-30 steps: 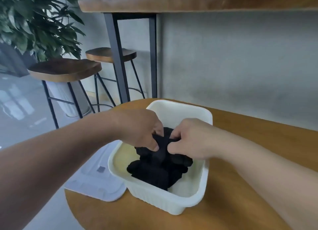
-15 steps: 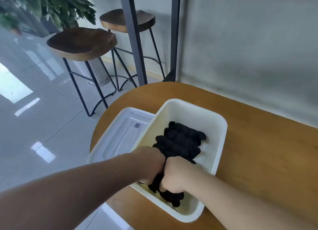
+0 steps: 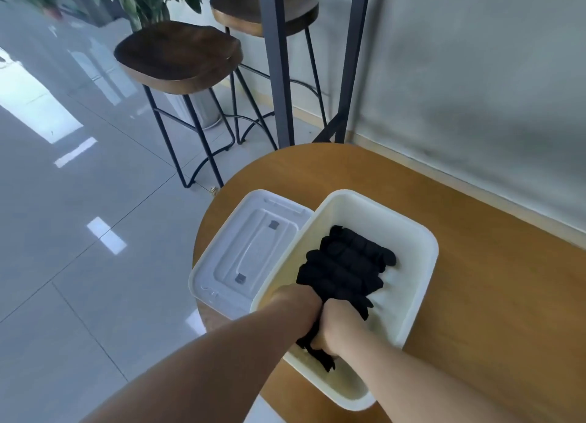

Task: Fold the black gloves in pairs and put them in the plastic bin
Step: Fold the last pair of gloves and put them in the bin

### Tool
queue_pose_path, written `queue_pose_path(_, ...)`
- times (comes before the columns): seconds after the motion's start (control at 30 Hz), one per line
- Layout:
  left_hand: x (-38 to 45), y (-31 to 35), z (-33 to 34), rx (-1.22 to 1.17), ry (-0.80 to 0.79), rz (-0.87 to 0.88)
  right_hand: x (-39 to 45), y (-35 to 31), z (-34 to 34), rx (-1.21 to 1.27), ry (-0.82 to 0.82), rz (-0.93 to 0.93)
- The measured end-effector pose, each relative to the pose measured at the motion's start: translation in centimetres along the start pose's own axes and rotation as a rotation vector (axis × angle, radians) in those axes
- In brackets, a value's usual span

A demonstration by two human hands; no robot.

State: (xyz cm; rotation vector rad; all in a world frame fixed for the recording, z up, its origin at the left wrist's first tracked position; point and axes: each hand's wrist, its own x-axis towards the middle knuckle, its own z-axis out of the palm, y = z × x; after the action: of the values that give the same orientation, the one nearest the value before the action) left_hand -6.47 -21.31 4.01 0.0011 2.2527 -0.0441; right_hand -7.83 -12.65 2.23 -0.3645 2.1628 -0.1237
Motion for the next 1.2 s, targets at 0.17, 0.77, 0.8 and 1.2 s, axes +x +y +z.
queue_pose_path(0.17,0.0,0.0,-0.4,-0.013,-0.061,-0.006,-0.3,-0.2,-1.2,-0.02,-0.064,-0.013)
queue_pose_path(0.77,-6.5,-5.3,-6.9,-1.631,0.913,-0.382,-5.2,-5.3,-16.1,0.243,0.461,-0.367)
queue_pose_path(0.8,-6.3,-5.9,-6.3,-1.772,0.901,-0.433,-4.4,-6.3,-16.4,0.232,0.467,-0.405)
queue_pose_path(1.2,-1.2,-12.0,3.0,-2.448,0.795,-1.192,12.5,-13.5,-17.6,-0.028,0.187,-0.158)
